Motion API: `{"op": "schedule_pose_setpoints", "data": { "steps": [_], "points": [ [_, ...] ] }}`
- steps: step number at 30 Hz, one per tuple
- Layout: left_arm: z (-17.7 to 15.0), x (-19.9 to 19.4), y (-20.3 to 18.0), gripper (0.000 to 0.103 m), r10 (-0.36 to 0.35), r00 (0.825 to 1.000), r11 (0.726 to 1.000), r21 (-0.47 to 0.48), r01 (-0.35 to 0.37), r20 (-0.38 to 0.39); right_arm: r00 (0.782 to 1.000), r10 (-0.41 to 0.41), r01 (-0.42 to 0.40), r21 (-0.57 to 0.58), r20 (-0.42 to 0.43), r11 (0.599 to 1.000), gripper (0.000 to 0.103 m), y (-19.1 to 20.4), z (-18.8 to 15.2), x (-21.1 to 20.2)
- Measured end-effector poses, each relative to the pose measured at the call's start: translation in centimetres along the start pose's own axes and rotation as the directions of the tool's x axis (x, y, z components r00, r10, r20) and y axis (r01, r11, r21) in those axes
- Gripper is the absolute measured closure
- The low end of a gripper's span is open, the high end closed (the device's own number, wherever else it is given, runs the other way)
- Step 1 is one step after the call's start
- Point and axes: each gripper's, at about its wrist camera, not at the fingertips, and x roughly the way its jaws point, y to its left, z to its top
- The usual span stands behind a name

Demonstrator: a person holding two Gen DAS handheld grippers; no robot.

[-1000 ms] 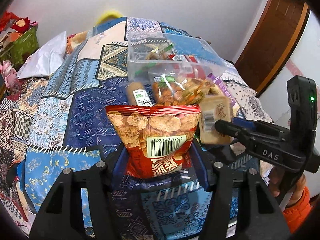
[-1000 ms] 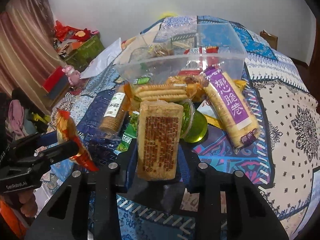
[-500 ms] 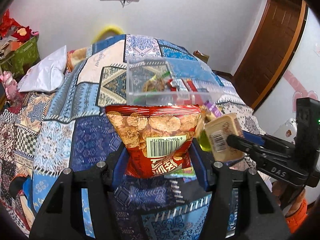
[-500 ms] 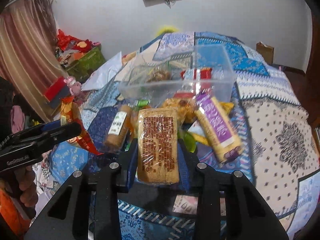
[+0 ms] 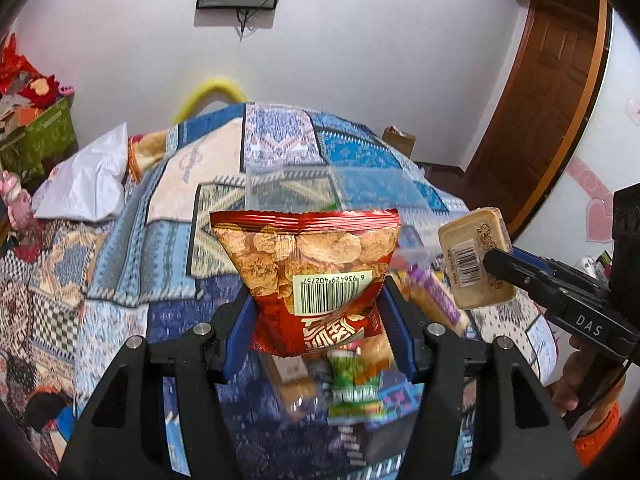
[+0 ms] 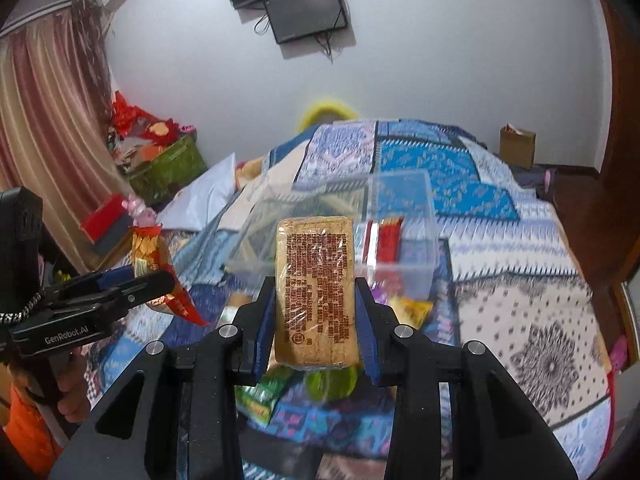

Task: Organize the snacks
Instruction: 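Grasp and lift red chip bag with left tool while right tool lifts square cake, then lower both held snacks into the clear box and open both tools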

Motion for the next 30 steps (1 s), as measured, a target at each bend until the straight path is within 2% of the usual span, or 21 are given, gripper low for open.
{"op": "schedule_pose_setpoints", "data": {
  "steps": [5,12,21,26,30],
  "points": [
    [2.6,1.5,-0.3,0.045,0.003,1.0,1.0,0.01,-0.004,0.031,1.0,-0.018,0.018,0.01,0.025,1.0,0.07,-1.0,1.8,1.1],
    [5.0,5.2,-1.2,0.045,-0.004,0.999,0.999,0.034,0.003,0.034,0.998,-0.051,0.05,0.012,0.034,0.999,0.07,-2.7,3.6,3.2],
    [6.5,11.2,-2.5,0.045,-0.043,0.999,0.998,0.053,0.044,-0.012,0.998,-0.068,0.068,0.018,-0.003,0.998,0.07,-4.2,4.2,6.8],
    [6.0,15.0,-2.8,0.045,-0.051,0.995,0.997,0.061,0.056,-0.09,0.996,-0.083,0.083,-0.006,-0.039,0.997,0.07,-4.7,3.8,8.5],
    [5.7,16.6,-3.6,0.046,-0.04,0.993,0.994,0.098,0.051,-0.112,0.994,-0.083,0.082,-0.008,-0.073,0.997,0.07,-5.2,3.3,9.5]
  ]
}}
